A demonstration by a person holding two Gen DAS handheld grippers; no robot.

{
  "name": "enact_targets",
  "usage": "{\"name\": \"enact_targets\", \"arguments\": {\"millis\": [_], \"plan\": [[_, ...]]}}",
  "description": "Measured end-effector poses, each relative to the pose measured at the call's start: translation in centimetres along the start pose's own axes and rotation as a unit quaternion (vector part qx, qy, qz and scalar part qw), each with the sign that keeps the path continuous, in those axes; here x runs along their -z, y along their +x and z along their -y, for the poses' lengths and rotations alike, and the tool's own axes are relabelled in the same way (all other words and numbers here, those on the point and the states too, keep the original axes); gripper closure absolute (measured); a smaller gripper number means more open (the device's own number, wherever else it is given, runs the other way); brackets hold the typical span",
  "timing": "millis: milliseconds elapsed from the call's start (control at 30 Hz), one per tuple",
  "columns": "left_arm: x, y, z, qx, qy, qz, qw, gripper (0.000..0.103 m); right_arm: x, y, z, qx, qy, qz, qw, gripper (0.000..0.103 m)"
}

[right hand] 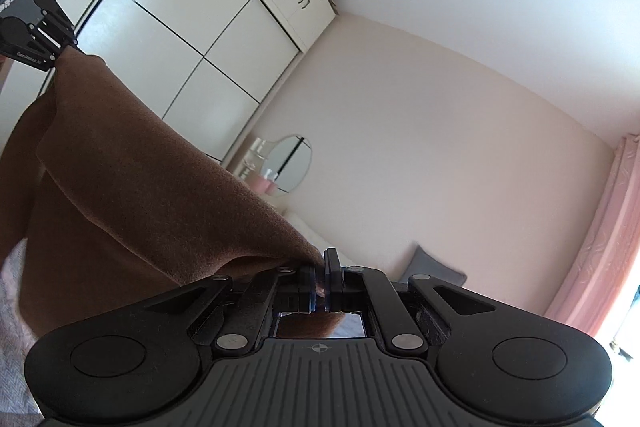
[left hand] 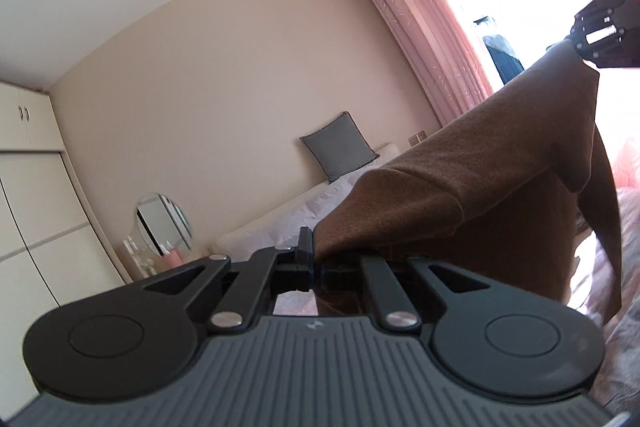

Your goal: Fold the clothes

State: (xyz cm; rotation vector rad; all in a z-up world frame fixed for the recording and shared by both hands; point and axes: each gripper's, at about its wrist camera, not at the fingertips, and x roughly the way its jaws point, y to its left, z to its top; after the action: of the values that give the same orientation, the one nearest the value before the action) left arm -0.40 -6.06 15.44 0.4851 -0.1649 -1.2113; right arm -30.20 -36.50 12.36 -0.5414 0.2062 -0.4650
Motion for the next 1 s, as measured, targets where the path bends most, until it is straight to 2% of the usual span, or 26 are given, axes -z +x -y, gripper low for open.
{"name": "enact_targets", "arguments": {"millis": [67, 133, 200, 267, 333, 367, 433, 467, 533, 567, 633, 700, 733, 767, 800, 900, 967, 1000], "plan": [[0.3, 3.1, -1.2, 0.016, -0.021, -0.019, 0.9995, 0.099, -0.7, 1.5, 0.7, -0.011, 0.0, -0.007, 1.0, 0.101], [2.1, 8.6, -2.2, 0.041, -0.05, -0.06, 0.9961, 0.099, 0.3, 5.7, 0.4, -0.026, 0.008, -0.049, 0.998, 0.101], [5.0, 15.4, -2.4, 0.068, -0.082, -0.114, 0.9878, 0.098, 3.1, 11.2, -0.5, -0.031, 0.028, -0.107, 0.993, 0.101], [9.2, 22.5, -1.9, 0.088, -0.105, -0.181, 0.9739, 0.089, 7.7, 18.0, -2.0, -0.048, 0.066, -0.195, 0.977, 0.1], [14.0, 29.5, -0.7, 0.09, -0.126, -0.248, 0.9563, 0.079, 12.8, 24.2, -3.9, -0.03, 0.086, -0.284, 0.954, 0.049], [16.7, 32.5, 0.0, 0.088, -0.131, -0.285, 0.9456, 0.072, 15.4, 26.7, -4.8, -0.015, 0.092, -0.323, 0.942, 0.011], [22.0, 36.0, 1.0, 0.078, -0.134, -0.357, 0.9211, 0.072, 19.7, 29.7, -6.3, -0.009, 0.118, -0.387, 0.914, 0.011], [24.1, 36.0, 1.2, 0.074, -0.142, -0.376, 0.9128, 0.072, 21.3, 30.1, -6.7, -0.003, 0.137, -0.414, 0.9, 0.011], [28.3, 35.6, 1.5, 0.065, -0.162, -0.407, 0.8964, 0.072, 24.2, 27.9, -7.0, 0.004, 0.187, -0.434, 0.881, 0.011], [30.1, 34.3, 1.4, 0.064, -0.177, -0.412, 0.8915, 0.071, 25.1, 26.2, -7.4, 0.0, 0.214, -0.438, 0.873, 0.011], [32.7, 32.5, 0.7, 0.065, -0.202, -0.434, 0.8757, 0.062, 26.4, 22.3, -8.0, 0.0, 0.257, -0.453, 0.854, 0.011], [34.8, 30.1, 0.2, 0.049, -0.23, -0.466, 0.8527, 0.061, 27.8, 17.0, -8.3, 0.003, 0.3, -0.471, 0.83, 0.011], [35.8, 28.6, -0.1, 0.043, -0.248, -0.48, 0.8407, 0.061, 28.8, 14.5, -8.6, 0.01, 0.33, -0.481, 0.812, 0.011], [36.4, 26.6, -0.2, 0.039, -0.273, -0.486, 0.8293, 0.061, 30.2, 11.4, -9.2, 0.018, 0.371, -0.492, 0.788, 0.011], [36.8, 24.4, -0.3, 0.036, -0.299, -0.49, 0.8183, 0.061, 31.4, 9.2, -8.9, 0.029, 0.419, -0.499, 0.758, 0.011], [37.4, 17.4, -0.1, 0.022, -0.377, -0.5, 0.7793, 0.059, 34.6, 1.0, -8.9, 0.084, 0.568, -0.5, 0.648, 0.011], [37.6, 13.1, 0.7, 0.006, -0.427, -0.506, 0.7491, 0.058, 36.4, -3.8, -8.5, 0.132, 0.632, -0.492, 0.584, 0.011], [37.7, 11.1, 1.2, -0.003, -0.453, -0.508, 0.7329, 0.058, 37.1, -5.8, -8.3, 0.153, 0.654, -0.488, 0.557, 0.011]]}}
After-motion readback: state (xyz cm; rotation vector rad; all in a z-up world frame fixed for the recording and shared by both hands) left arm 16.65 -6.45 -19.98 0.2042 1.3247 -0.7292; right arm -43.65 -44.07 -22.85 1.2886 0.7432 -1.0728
